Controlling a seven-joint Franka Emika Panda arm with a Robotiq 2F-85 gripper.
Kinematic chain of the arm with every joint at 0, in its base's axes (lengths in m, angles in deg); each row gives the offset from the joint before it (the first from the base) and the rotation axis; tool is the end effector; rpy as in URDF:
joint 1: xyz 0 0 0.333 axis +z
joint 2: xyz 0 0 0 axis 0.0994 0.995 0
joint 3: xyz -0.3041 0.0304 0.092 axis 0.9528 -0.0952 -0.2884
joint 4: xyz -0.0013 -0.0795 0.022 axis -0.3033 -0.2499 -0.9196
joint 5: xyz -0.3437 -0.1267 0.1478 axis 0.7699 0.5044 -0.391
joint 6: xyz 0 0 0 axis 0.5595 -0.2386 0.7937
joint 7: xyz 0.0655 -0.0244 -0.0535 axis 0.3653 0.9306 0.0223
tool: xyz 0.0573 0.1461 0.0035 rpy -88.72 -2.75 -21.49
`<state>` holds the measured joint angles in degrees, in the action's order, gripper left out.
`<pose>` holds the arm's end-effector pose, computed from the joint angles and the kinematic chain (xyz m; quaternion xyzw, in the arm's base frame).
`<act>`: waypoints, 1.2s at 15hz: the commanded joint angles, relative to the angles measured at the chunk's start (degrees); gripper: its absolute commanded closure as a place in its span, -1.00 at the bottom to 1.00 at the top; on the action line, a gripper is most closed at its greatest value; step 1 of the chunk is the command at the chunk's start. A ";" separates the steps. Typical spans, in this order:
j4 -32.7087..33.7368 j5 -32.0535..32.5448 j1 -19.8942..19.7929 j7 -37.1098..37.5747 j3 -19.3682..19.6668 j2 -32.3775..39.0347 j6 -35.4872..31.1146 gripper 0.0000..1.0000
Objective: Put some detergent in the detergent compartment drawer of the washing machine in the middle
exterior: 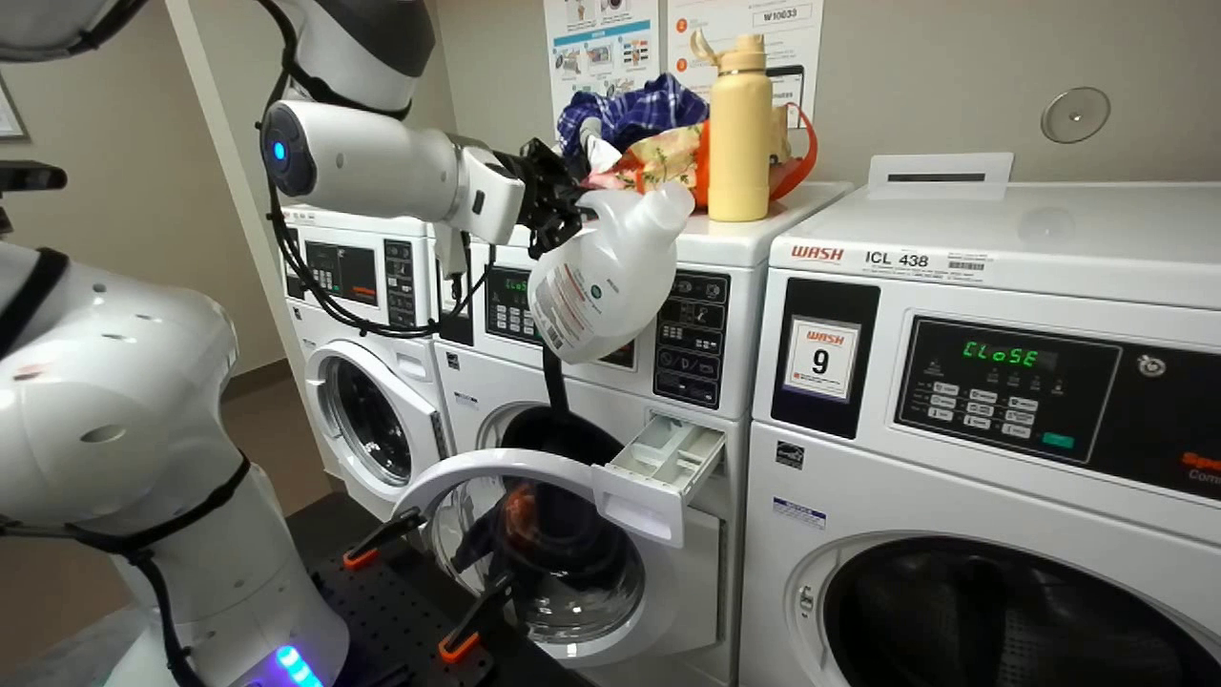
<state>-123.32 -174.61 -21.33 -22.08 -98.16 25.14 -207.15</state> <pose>0.3535 -0.0624 0.4267 -0.6525 0.4528 -0.5288 0.2993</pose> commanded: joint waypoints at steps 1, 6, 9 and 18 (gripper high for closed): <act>-0.07 -1.67 1.65 3.63 3.03 -0.49 1.08 0.87; 0.34 -2.89 4.54 8.58 5.69 0.52 0.91 0.87; -0.02 -1.43 4.61 6.45 4.64 2.44 -0.11 0.48; -0.74 -3.08 4.10 4.59 4.22 4.86 0.86 0.87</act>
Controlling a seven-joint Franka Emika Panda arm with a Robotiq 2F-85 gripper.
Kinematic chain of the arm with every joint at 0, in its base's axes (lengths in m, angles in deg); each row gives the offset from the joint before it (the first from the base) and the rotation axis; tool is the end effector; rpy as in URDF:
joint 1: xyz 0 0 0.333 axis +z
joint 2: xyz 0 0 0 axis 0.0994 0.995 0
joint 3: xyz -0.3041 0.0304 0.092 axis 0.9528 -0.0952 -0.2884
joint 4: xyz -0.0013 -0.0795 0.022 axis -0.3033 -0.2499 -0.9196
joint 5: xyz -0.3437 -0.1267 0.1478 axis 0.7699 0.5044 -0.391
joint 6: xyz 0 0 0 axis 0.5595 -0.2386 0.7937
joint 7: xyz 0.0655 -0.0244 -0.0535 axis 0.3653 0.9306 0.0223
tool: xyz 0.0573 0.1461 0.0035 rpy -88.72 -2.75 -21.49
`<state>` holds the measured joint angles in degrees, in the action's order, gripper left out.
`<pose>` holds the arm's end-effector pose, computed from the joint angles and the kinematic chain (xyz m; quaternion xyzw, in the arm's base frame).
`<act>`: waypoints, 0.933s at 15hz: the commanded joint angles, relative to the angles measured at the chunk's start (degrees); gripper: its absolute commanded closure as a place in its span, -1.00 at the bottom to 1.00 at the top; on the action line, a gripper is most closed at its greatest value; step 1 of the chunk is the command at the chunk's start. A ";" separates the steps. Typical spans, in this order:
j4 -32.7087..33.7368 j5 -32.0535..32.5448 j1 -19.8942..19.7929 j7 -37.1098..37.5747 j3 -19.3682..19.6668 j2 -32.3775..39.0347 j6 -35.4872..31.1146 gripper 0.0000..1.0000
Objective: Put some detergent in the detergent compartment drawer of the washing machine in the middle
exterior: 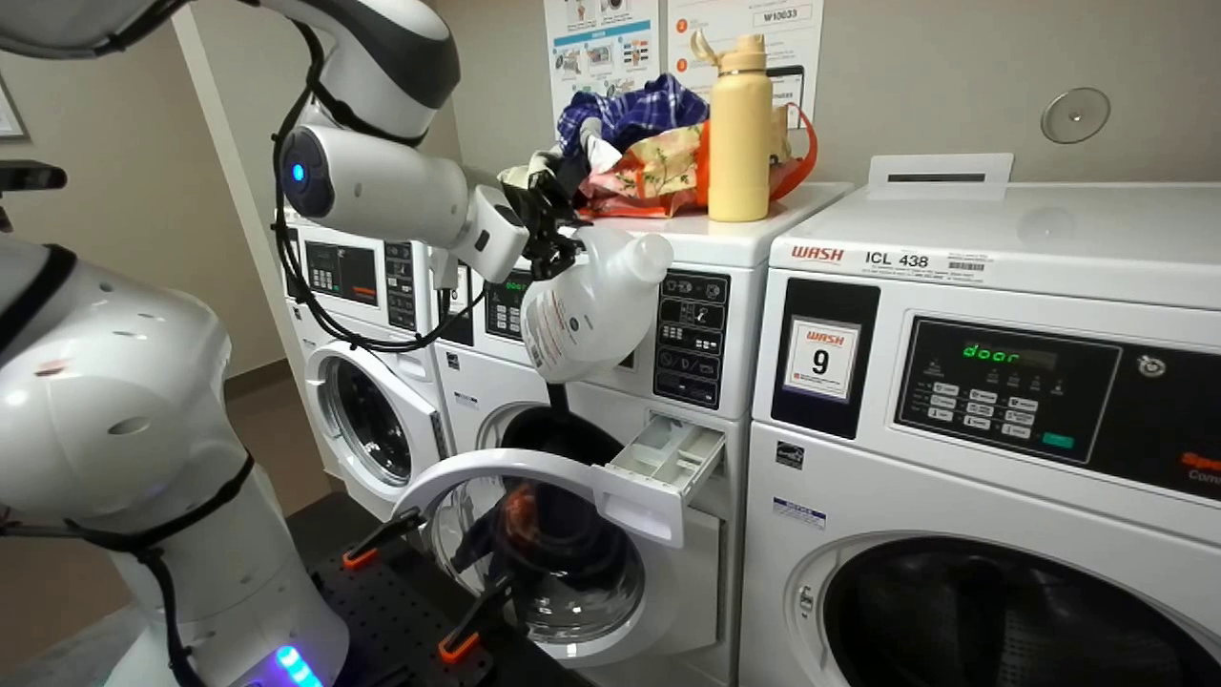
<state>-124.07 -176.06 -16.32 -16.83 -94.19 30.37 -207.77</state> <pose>0.3559 -0.0568 0.3914 -0.6361 0.5152 -0.4620 0.3413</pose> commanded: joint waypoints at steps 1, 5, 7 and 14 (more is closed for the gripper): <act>-0.07 -1.59 -0.47 0.05 0.99 0.37 1.97 0.87; -0.08 -1.37 0.86 2.25 3.95 2.27 3.38 0.87; -0.08 -1.62 1.55 3.64 5.80 2.70 4.09 0.87; -0.09 -1.12 8.76 10.14 15.12 3.23 5.50 0.87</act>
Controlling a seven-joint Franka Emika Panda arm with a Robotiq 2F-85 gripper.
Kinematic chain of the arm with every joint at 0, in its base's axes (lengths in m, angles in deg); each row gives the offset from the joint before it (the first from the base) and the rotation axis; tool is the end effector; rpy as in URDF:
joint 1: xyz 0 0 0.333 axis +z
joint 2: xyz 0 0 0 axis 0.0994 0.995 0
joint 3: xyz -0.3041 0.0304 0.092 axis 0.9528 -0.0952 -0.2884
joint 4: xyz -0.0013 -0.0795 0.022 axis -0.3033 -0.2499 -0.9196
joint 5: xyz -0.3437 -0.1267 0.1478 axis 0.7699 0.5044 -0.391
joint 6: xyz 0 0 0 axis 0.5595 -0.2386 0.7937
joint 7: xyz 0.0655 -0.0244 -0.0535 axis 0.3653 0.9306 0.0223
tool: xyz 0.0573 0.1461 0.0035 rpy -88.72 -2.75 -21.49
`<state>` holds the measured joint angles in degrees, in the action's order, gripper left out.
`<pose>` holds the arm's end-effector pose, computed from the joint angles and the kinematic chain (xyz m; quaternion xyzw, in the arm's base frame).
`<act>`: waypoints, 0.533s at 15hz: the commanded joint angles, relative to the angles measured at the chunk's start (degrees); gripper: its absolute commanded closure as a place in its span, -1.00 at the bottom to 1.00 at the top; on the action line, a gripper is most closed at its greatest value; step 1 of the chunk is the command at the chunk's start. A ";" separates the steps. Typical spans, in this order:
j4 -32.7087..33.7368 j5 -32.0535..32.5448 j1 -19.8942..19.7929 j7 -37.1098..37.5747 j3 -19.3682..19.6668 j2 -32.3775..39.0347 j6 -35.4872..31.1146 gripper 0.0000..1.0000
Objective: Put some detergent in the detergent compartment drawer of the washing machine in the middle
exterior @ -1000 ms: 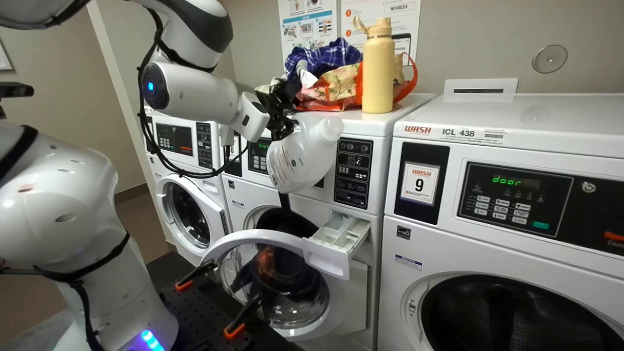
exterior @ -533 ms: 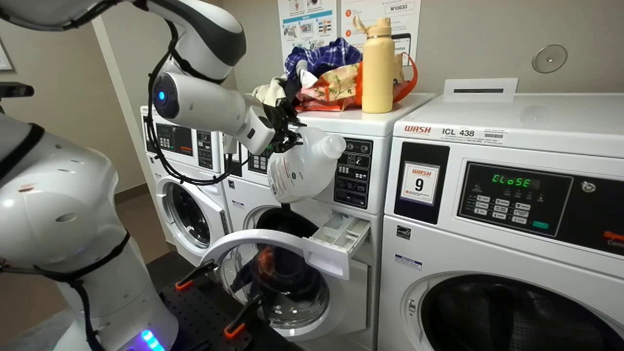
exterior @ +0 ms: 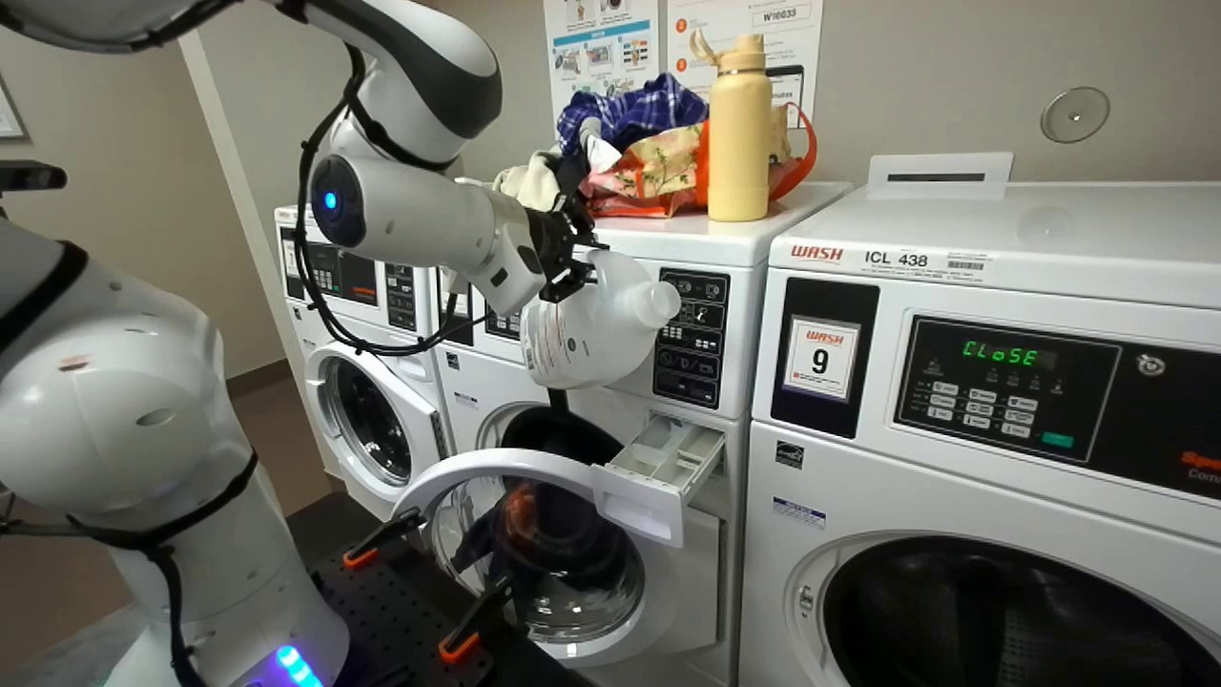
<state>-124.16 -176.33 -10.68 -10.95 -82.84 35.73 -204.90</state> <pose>0.3603 -0.0778 0.3677 -0.5719 0.5911 -0.3984 0.4060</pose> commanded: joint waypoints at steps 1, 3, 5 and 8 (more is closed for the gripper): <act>0.00 -0.48 4.44 5.42 5.37 -2.15 2.55 0.87; 0.00 -0.30 6.74 6.79 8.40 -2.29 2.72 0.87; -0.01 0.05 9.30 8.16 11.58 -2.42 2.61 0.87; -0.01 0.52 13.35 10.19 16.45 -2.69 2.41 0.87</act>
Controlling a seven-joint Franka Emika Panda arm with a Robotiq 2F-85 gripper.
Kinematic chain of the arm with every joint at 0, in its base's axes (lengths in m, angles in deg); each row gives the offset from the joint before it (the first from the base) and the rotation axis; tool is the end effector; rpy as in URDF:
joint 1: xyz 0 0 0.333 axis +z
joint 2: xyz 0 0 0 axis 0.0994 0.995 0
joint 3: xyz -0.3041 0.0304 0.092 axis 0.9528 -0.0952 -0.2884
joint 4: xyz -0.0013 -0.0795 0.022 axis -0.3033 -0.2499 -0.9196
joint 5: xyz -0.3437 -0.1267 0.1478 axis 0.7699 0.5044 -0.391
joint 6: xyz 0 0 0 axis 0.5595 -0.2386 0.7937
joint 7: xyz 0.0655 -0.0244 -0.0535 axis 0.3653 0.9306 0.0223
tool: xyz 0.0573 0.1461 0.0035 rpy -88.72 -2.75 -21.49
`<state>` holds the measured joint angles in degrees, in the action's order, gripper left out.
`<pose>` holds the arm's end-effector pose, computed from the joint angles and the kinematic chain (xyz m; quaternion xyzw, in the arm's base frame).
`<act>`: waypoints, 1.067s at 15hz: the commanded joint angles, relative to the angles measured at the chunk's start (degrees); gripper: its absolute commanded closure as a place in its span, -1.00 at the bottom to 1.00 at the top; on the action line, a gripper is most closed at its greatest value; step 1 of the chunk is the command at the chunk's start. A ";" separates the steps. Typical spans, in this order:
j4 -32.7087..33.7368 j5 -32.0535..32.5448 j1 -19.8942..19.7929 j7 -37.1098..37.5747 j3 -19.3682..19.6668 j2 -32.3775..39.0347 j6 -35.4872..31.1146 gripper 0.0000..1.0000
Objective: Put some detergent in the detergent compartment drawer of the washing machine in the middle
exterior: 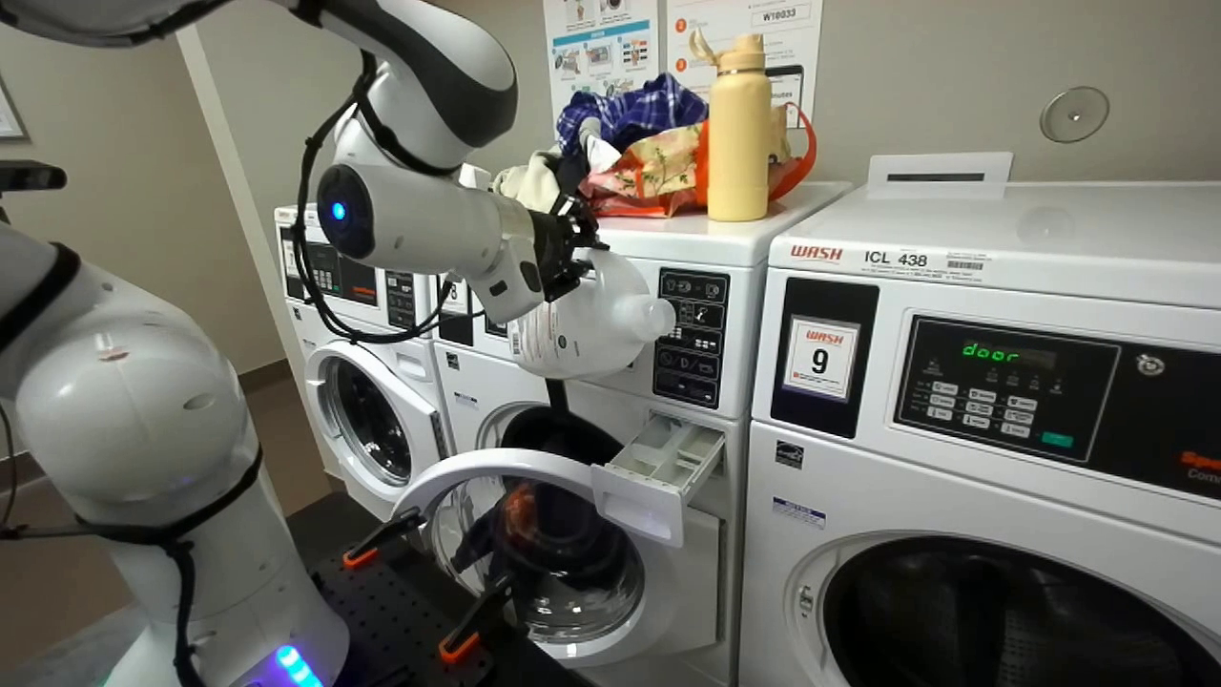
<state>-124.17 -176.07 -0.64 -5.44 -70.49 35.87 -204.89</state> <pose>0.3598 -0.0809 0.3660 -0.5128 0.6337 -0.3439 0.4660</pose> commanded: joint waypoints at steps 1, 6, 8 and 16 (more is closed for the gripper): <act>0.00 0.06 4.50 5.07 5.52 -2.92 2.44 0.87; 0.06 -0.11 10.81 6.90 13.29 -3.50 2.72 0.87; 0.07 -0.96 12.85 6.39 15.63 -3.81 3.03 0.87; 0.09 -4.55 19.58 4.32 19.76 -3.36 5.27 0.87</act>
<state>-124.08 -177.71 16.94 -2.07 -51.03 35.10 -202.70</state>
